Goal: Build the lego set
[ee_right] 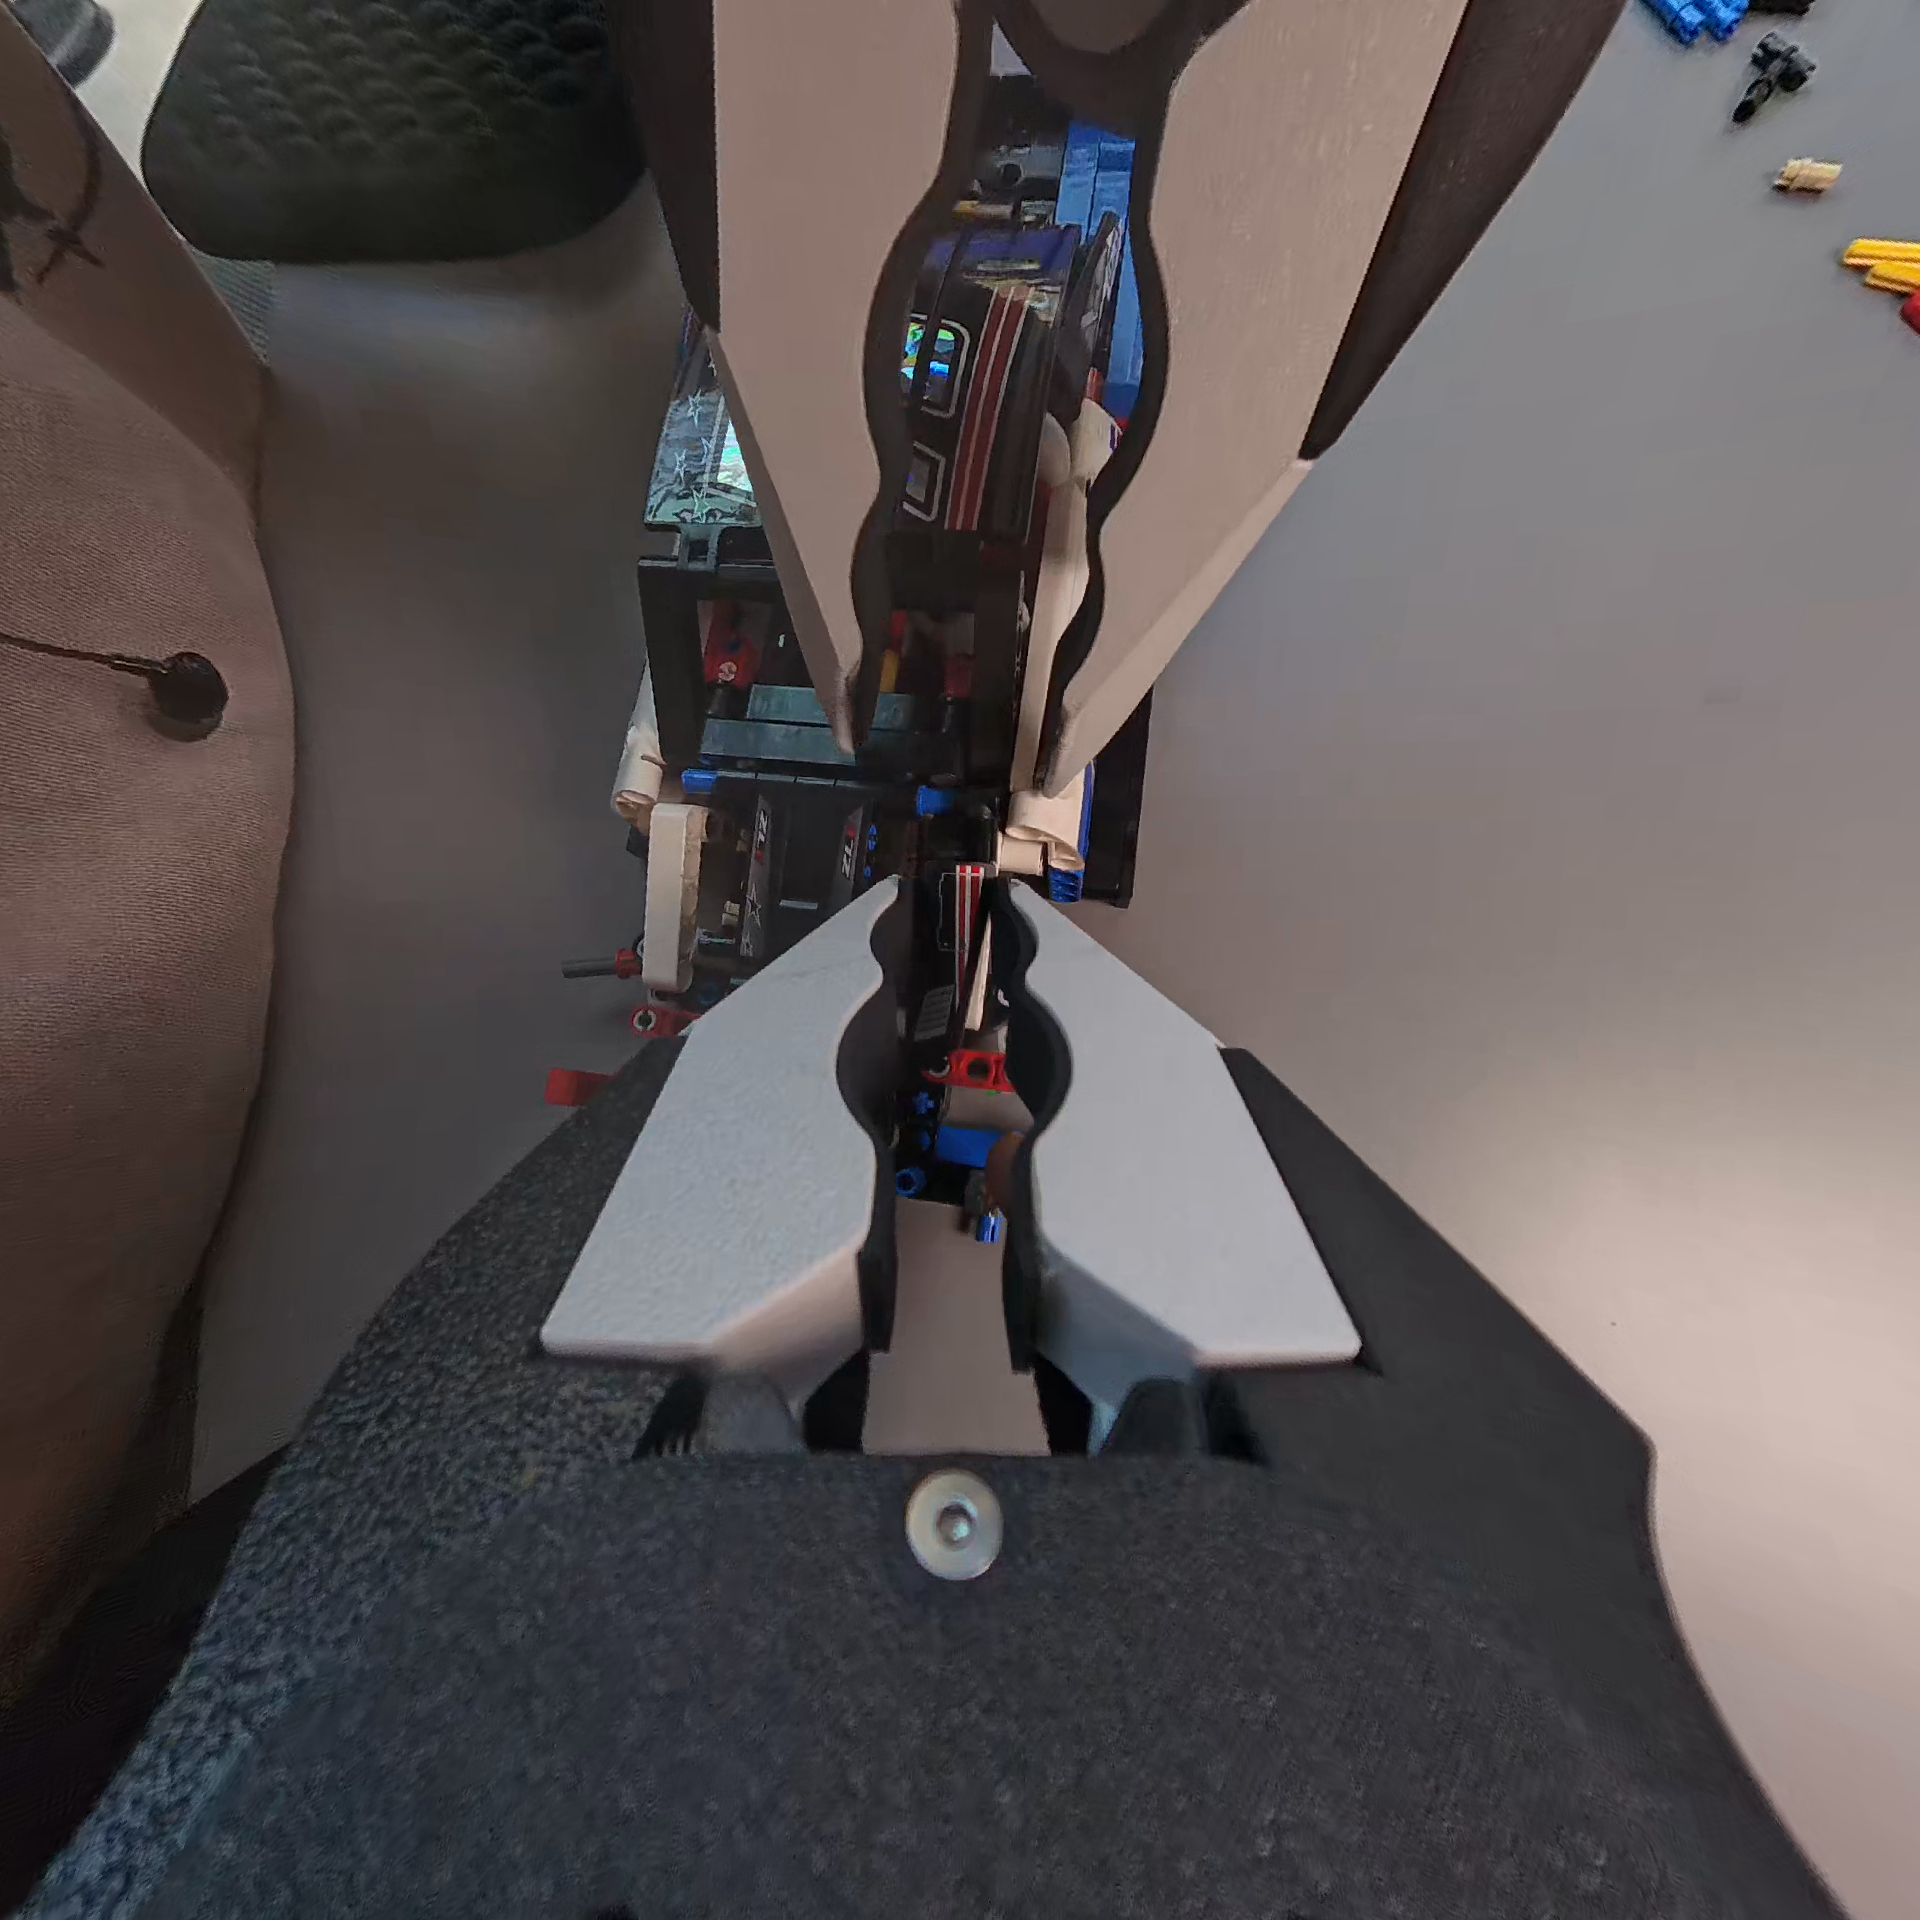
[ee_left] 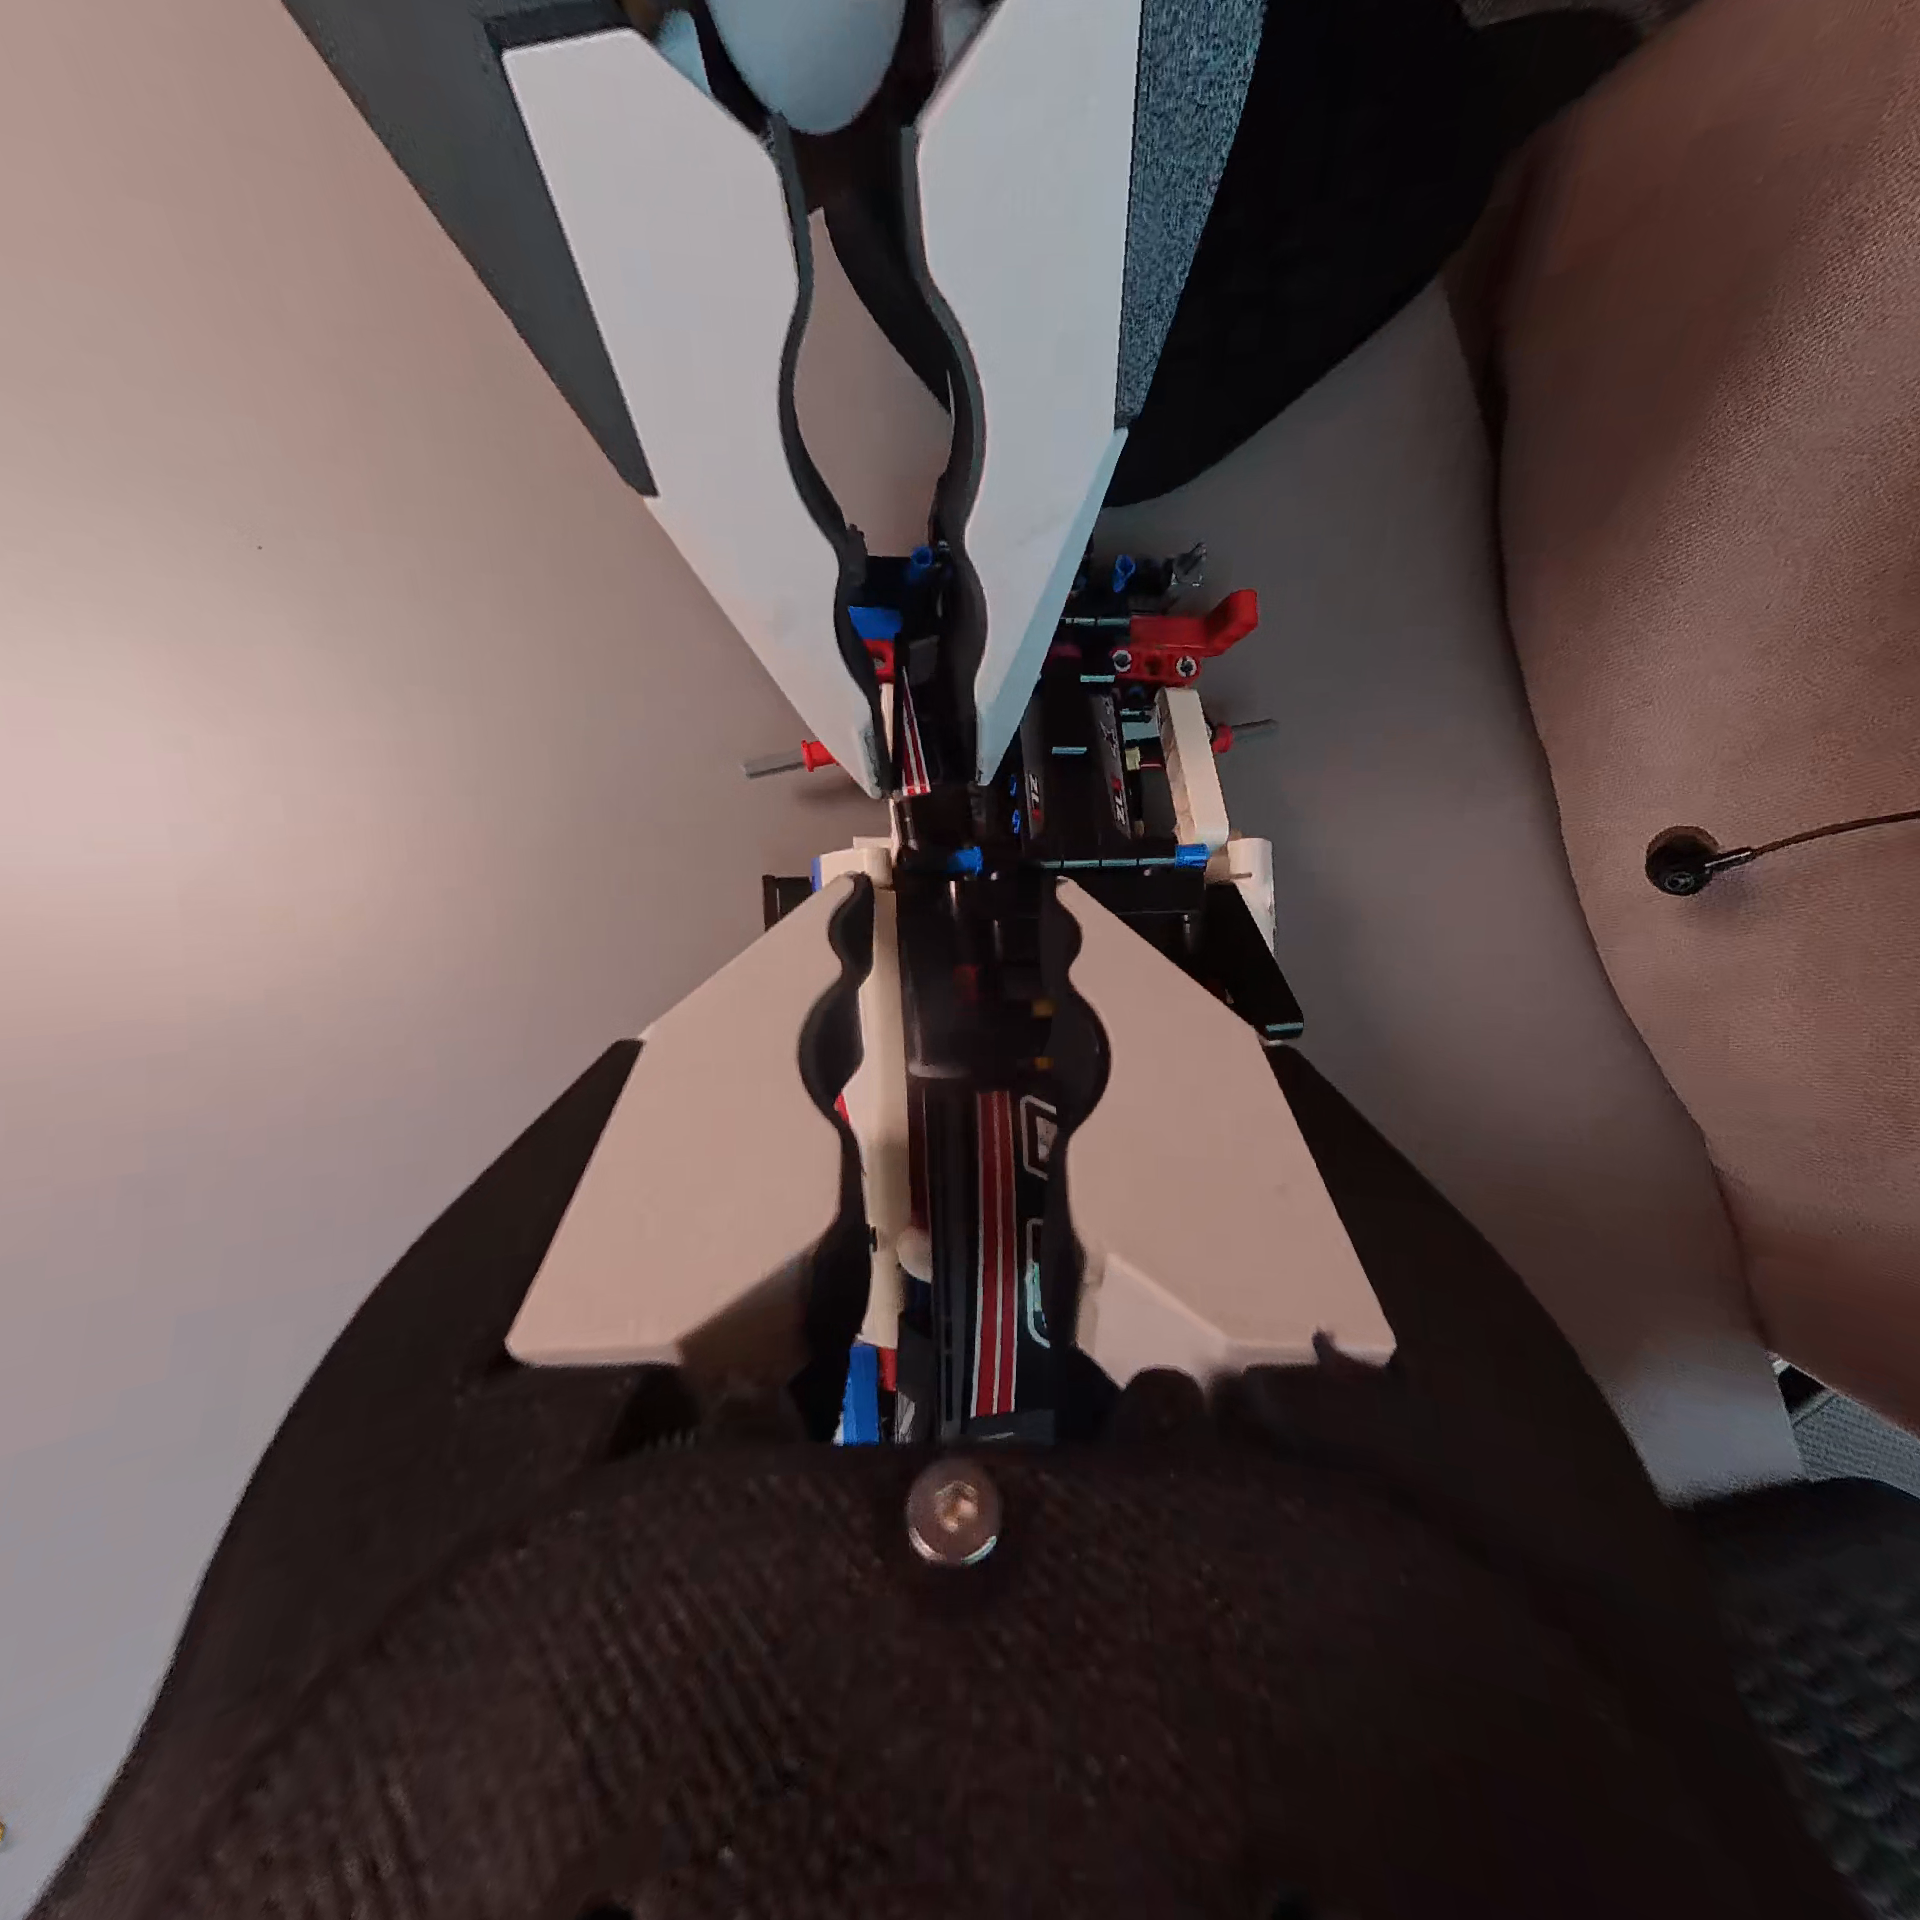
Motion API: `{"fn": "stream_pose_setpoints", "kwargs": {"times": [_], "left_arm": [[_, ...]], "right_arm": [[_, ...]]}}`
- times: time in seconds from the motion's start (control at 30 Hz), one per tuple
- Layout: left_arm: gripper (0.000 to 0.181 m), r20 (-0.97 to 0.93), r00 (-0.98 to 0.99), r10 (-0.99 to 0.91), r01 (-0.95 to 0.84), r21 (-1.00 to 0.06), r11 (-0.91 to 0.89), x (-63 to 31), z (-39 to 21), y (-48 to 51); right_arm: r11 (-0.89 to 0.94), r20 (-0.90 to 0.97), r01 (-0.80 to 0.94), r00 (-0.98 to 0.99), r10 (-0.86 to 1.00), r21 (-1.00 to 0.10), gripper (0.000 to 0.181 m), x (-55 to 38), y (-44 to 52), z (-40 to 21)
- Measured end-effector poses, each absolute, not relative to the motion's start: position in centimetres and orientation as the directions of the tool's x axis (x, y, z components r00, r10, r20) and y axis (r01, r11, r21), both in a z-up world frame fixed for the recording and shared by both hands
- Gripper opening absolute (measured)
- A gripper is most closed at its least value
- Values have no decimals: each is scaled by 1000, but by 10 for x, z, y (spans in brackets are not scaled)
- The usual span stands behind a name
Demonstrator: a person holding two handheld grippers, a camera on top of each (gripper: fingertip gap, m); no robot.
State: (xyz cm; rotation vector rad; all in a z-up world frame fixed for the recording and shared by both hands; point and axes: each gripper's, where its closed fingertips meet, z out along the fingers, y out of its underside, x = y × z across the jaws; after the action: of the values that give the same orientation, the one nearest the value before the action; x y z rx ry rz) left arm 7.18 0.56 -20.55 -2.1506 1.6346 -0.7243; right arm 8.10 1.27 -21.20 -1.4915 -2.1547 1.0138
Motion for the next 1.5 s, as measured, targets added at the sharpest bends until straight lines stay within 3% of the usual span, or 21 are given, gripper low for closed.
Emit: {"fn": "stream_pose_setpoints", "kwargs": {"times": [0.73,0.8,1.0,1.17,1.3,1.5], "left_arm": [[15,116,96,-989,-822,-551,-145,82,-206,-4],[4,108,97,-989,-827,-545,-140,82,-206,-3],[5,85,77,-993,-847,-520,-110,83,-206,-5],[52,76,111,-991,-840,-526,-134,82,-200,-22],[74,10,135,-991,-855,-504,-122,81,-207,-31],[76,-44,138,-989,-862,-497,-98,87,-214,-31]], "right_arm": [[111,-181,729,-310,933,-676,13,85,1,-213],[95,-201,728,-309,930,-679,11,86,-2,-214],[69,-218,736,-286,933,-674,12,87,-5,-214],[20,-245,738,-250,937,-675,11,87,-4,-215],[-58,-318,756,-203,926,-652,8,87,-4,-216],[-152,-417,771,-157,895,-618,8,88,-8,-216]]}}
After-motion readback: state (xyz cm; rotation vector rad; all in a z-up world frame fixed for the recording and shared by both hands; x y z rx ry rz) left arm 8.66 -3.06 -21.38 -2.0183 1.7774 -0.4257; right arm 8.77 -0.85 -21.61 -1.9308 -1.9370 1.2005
